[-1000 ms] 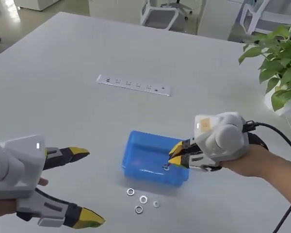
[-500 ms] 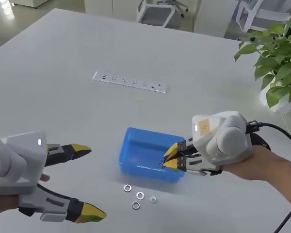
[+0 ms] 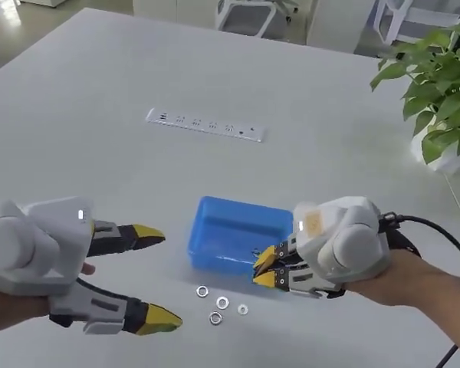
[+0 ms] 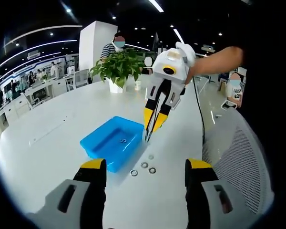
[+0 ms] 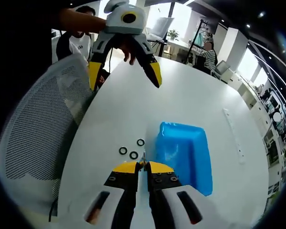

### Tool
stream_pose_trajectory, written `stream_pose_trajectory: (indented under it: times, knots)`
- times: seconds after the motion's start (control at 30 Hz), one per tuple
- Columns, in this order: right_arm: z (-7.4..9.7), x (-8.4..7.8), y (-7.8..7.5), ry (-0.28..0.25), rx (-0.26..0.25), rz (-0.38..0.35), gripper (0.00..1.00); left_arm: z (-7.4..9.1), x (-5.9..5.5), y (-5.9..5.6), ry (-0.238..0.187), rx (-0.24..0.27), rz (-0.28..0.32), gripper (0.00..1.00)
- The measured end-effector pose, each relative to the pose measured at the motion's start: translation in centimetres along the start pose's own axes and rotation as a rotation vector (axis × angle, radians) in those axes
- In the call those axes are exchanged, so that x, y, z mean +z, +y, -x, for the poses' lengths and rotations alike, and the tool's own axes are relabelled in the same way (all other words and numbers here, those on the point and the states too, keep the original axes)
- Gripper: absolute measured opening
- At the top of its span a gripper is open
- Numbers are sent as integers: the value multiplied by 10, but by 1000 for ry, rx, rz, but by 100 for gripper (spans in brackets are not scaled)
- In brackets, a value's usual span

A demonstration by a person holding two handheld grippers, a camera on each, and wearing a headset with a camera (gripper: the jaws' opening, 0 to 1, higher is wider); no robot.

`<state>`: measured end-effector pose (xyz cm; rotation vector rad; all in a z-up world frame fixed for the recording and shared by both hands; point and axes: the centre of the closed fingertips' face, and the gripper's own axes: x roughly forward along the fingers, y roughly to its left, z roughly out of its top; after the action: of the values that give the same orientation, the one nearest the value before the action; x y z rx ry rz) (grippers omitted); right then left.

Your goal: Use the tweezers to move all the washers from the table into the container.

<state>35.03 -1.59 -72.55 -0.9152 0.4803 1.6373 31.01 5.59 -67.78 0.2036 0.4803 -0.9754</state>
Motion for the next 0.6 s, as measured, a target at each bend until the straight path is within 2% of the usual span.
stream_pose_trajectory:
  times: [0.17, 0.37, 0.5, 0.6]
  knots:
    - [-7, -1, 6, 2, 14, -4, 8, -9, 14, -3, -17, -23, -27, 57]
    - [-13, -3, 12, 6, 25, -13, 8, -26, 29, -13, -24, -66, -77, 41]
    - [-17, -5, 16, 10, 30, -16, 8, -40, 31, -22, -6, -101, -128, 31]
    - [-19, -7, 18, 19, 34, -12, 8, -50, 33, -30, 0, -129, -151, 28]
